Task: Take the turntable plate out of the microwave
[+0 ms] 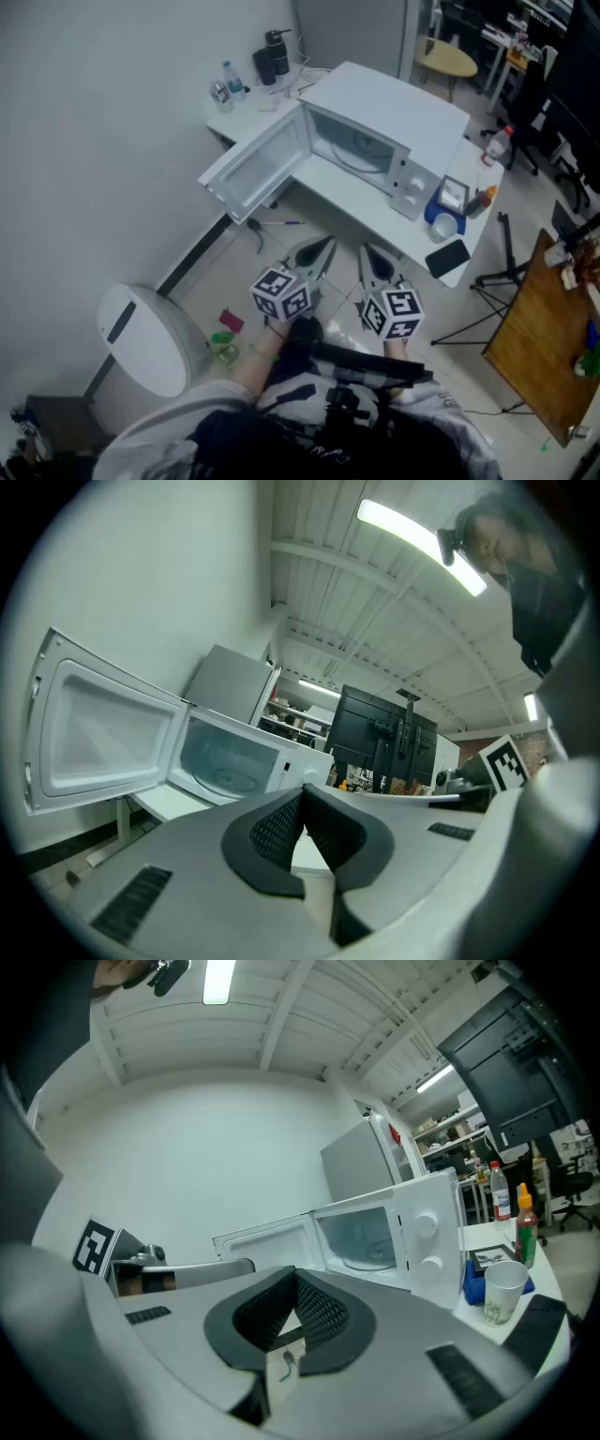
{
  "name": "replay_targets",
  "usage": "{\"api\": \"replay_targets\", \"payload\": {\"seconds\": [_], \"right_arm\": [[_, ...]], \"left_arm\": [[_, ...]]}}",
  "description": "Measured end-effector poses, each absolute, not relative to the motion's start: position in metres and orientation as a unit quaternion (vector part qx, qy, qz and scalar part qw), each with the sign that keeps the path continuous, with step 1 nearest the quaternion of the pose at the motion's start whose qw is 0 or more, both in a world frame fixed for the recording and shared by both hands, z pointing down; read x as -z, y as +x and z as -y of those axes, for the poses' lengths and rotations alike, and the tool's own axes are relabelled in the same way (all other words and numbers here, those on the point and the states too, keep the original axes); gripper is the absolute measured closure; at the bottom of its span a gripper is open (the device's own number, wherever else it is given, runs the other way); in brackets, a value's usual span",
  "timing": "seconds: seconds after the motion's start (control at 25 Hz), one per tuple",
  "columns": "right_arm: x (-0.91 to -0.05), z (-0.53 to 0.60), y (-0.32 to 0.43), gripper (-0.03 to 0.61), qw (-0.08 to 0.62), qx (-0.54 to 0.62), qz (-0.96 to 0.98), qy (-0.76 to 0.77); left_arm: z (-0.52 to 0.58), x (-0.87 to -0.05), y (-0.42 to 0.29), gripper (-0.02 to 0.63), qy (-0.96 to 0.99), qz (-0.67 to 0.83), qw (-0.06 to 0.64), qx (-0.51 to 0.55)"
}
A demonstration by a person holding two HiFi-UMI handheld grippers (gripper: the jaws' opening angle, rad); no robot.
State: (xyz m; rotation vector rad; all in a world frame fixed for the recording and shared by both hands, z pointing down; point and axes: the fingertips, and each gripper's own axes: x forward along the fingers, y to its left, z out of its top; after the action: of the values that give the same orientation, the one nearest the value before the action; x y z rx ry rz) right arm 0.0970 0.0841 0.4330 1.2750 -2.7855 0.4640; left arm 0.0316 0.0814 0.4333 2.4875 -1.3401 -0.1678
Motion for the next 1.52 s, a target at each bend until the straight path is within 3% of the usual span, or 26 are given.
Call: {"api": "replay_targets", "payload": {"seconds": [0.48, 1.12, 1.52], "right_arm": [[-0.462, -0.014, 0.076, 0.580, 0.039, -0.178, 0.893, 0.412], [-0.533, 0.137, 0.013, 0.578, 0.063, -0.290, 0.837, 0.459], [-0.560, 0.180, 0.005, 0.577, 0.050, -0.356, 0.797, 0.486]], "left_arm": [[-0.013, -0.450, 0.026, 0.611, 0.882, 0.436, 0.172, 0.049], [0.142, -0.490, -0.044, 0.611, 0.901, 0.384, 0.202, -0.013], [0.197, -0.512, -0.037, 0.611, 0.920, 0.317, 0.229, -0.031]]}}
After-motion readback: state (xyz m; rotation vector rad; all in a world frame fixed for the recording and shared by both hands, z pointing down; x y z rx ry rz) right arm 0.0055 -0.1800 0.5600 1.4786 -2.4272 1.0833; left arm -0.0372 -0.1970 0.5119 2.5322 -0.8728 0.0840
